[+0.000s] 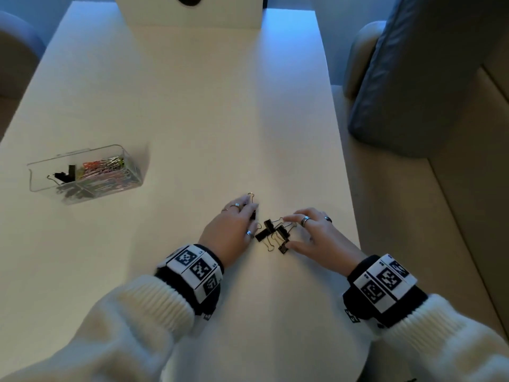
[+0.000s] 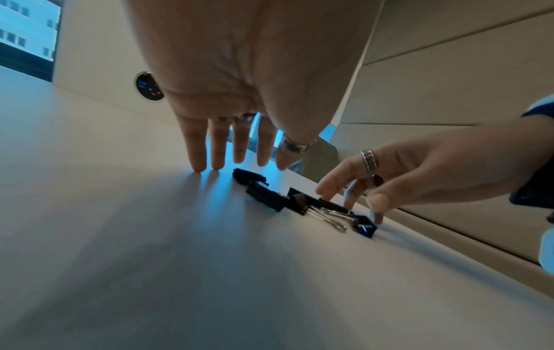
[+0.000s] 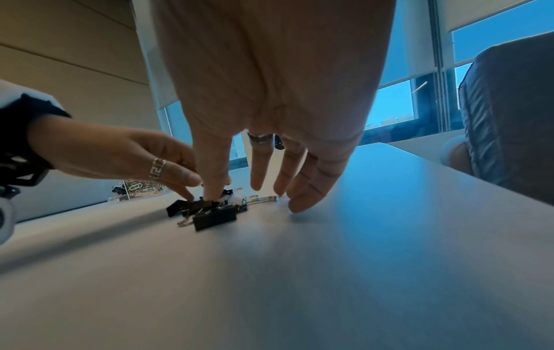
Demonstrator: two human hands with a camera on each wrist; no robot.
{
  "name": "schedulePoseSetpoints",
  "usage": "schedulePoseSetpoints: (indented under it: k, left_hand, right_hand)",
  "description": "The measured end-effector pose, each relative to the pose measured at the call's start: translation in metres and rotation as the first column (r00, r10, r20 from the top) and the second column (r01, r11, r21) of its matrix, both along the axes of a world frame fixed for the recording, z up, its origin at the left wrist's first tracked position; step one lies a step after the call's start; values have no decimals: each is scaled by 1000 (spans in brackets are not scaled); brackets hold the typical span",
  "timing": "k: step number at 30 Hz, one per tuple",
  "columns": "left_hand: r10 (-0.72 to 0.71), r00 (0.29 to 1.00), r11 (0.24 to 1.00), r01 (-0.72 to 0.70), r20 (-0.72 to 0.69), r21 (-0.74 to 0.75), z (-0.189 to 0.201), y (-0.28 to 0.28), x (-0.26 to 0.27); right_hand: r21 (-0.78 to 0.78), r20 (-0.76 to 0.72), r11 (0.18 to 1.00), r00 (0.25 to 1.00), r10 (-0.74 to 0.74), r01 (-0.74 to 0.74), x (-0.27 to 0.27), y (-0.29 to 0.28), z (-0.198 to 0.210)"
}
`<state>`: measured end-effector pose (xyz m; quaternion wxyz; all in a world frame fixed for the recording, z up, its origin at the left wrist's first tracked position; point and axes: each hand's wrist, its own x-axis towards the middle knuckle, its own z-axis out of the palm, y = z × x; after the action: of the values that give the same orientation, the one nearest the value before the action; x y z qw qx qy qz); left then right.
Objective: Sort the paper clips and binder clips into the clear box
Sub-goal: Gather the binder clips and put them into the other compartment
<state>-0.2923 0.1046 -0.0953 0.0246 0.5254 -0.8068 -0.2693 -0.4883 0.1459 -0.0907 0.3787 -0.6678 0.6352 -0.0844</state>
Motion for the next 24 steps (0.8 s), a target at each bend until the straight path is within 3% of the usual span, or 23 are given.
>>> schedulePoseSetpoints:
  k: [4,12,17,20,24]
  left_hand:
    - [149,989,988,-149,-6,-46,1,-11,-17]
    - [201,978,977,-204,55,60,-3,-12,-30]
    - [302,946,947,-283,-121,149,2,-15,-16]
    - [457,849,880,-388,-266,275,7,-17,-1]
    - [715,553,676,-393,-427,623,13,-14,19]
  right_hand:
    - [-46,-16,999,1000,-23,23,5,-4,-4]
    - [-129,-43,990,997,-63,57,11,-3,-8]
    - [-91,-38,993,996,-76,73,9,-2,-11]
    - [-37,-29,998,998,-61,59,7,-4,-13]
    - [11,4,998,998,-62,62,6,-5,-13]
